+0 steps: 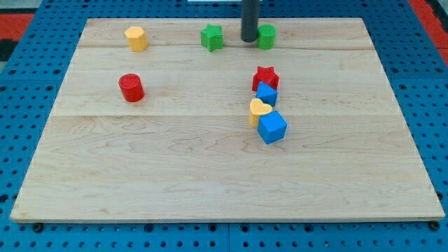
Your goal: Nudge the green circle a bit down
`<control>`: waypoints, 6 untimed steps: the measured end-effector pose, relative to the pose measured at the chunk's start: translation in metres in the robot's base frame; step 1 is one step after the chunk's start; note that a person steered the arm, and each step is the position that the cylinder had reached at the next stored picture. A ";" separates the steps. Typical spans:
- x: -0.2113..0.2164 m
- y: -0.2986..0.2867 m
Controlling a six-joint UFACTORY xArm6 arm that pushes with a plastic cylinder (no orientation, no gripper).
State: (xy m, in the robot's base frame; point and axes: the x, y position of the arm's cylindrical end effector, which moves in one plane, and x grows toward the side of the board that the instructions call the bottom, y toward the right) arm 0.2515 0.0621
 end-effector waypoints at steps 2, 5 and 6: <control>-0.009 0.062; -0.025 0.087; -0.022 0.081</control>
